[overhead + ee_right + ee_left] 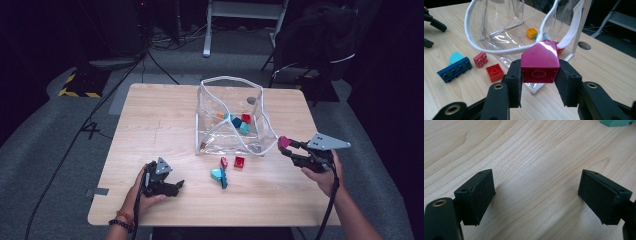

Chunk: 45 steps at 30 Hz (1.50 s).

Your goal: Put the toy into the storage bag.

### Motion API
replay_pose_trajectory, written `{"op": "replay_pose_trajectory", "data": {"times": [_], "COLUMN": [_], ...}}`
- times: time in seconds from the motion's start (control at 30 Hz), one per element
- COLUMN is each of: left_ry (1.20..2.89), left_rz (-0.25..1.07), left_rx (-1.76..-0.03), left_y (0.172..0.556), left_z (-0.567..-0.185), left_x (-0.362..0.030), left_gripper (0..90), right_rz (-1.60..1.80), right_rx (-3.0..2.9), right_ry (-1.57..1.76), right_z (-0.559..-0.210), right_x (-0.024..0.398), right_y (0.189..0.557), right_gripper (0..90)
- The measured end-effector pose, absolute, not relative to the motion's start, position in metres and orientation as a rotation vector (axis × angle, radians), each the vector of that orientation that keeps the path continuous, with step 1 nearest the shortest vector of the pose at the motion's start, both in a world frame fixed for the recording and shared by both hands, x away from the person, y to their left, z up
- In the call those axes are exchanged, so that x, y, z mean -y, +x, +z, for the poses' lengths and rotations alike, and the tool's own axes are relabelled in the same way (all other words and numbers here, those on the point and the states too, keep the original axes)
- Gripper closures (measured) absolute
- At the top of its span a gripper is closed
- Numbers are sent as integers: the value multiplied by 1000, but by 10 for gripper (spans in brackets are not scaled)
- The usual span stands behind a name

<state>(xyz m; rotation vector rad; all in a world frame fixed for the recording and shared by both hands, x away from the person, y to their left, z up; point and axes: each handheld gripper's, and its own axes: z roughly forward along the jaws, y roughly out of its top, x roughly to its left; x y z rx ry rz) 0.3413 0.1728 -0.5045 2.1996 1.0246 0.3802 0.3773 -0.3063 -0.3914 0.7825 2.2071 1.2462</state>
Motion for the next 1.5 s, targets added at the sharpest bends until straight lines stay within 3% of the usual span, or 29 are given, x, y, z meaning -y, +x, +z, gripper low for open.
{"op": "replay_pose_trajectory", "data": {"times": [0.73, 1.5], "left_ry": [2200, 2200], "left_rz": [380, 380], "left_rx": [-1025, -1025], "left_y": [341, 341], "left_z": [-504, -504], "left_x": [-173, -173], "left_gripper": [142, 142], "right_rz": [1302, 1273], "right_rx": [-2121, -2160], "right_ry": [742, 680], "right_z": [-341, -328], "right_x": [292, 235], "right_y": [393, 424], "right_gripper": [594, 594]}}
